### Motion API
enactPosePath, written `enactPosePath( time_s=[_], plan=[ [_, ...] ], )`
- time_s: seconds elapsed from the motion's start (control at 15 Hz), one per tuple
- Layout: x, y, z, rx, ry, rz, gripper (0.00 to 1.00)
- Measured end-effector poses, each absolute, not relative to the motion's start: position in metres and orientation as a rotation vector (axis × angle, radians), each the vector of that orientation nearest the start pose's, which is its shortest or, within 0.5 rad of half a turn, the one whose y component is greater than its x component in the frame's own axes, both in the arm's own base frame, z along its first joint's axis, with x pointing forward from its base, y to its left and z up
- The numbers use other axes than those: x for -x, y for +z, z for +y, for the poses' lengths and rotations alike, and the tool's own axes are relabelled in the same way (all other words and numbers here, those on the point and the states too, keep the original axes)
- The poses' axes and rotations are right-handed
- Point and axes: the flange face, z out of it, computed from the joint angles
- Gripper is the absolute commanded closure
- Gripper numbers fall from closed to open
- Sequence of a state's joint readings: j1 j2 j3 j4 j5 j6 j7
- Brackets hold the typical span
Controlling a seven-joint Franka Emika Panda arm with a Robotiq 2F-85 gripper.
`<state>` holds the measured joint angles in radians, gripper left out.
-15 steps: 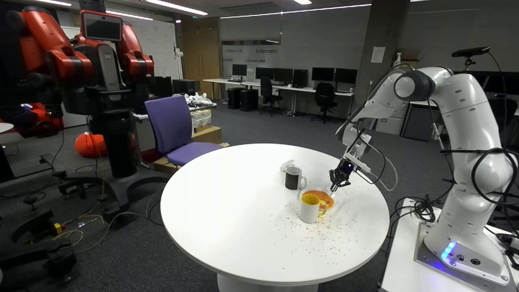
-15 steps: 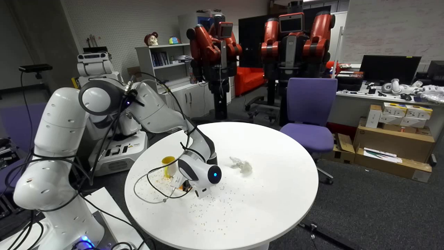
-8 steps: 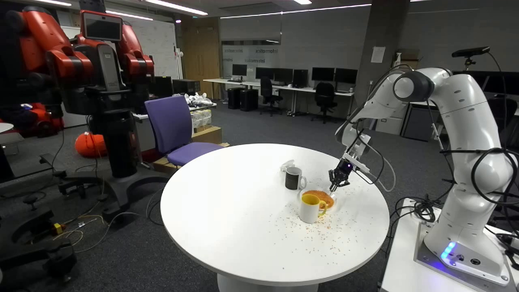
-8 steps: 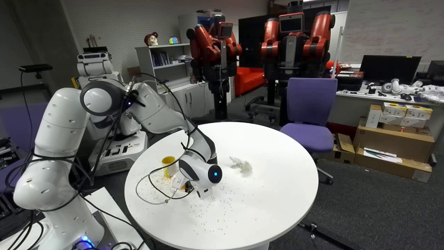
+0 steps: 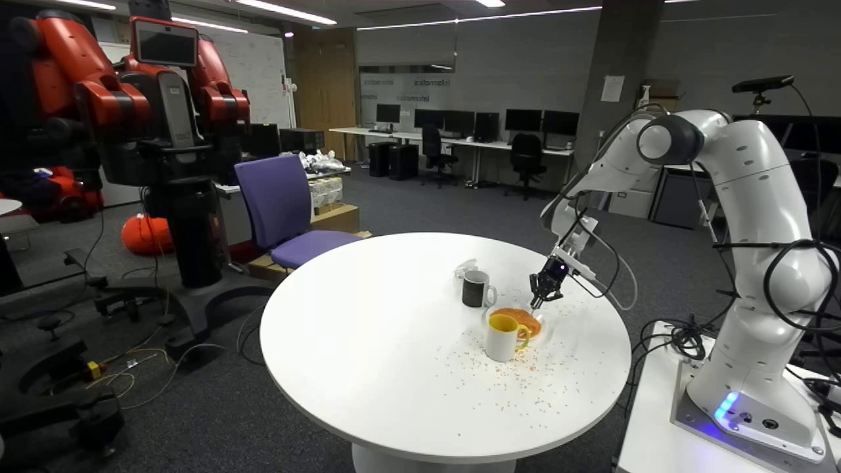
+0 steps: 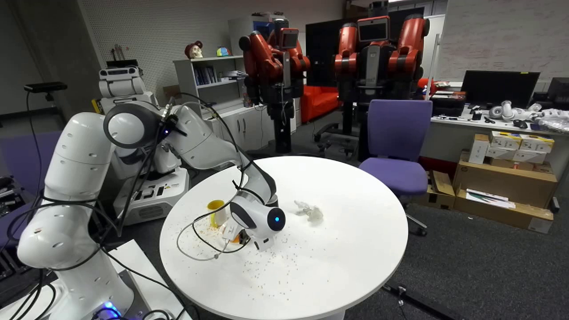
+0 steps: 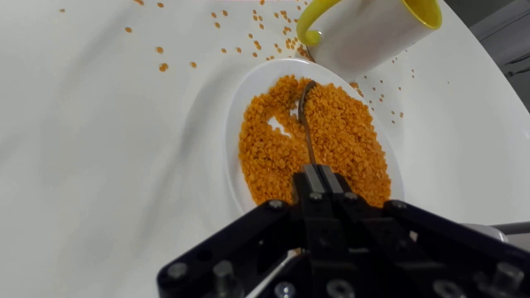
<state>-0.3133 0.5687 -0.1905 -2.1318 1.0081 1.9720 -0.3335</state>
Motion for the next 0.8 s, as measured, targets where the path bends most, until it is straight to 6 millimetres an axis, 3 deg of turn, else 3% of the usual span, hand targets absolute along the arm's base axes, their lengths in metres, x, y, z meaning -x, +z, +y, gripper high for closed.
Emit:
enactPosePath(
  time_s=[0.8],
  plan=[
    [-0.4673,0.1182,-0.1941,2.142,0.27,0.843,0.99]
  ],
)
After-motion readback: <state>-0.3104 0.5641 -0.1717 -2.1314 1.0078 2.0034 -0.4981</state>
